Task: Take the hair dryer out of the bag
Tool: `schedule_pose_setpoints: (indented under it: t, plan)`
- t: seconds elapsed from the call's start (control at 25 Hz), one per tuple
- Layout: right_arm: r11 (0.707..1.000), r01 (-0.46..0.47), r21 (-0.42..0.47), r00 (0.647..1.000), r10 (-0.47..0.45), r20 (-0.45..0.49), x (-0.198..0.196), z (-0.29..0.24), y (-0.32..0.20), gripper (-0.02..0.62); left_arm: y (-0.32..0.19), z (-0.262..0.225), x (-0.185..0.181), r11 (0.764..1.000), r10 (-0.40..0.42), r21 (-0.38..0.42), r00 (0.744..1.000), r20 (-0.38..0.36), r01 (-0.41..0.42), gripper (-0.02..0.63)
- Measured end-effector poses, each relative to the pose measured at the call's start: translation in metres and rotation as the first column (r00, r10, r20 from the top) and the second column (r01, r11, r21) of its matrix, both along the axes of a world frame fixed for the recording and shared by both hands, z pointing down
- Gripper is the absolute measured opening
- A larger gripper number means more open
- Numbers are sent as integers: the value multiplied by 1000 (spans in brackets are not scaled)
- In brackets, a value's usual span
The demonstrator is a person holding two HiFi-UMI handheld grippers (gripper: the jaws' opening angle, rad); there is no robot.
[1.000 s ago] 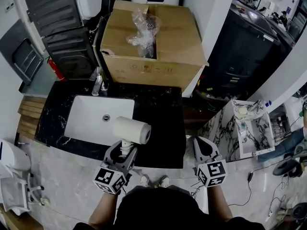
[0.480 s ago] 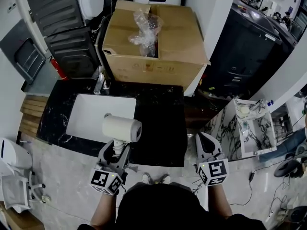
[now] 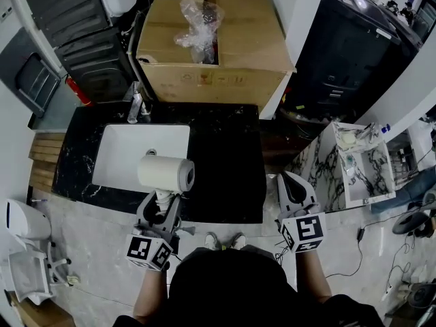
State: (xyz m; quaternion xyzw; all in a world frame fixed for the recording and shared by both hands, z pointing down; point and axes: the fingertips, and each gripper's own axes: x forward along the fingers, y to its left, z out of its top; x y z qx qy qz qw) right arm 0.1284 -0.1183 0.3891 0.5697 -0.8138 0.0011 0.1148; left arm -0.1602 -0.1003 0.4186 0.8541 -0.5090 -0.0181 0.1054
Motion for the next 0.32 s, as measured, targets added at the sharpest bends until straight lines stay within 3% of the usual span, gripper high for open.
schedule_pose_setpoints:
  t: [0.32]
  plan:
    - [1000,-5,-2,1000,5,-9,-4,4,2,11,-3,0,1,1000,11,5,1000,-2,-11,216]
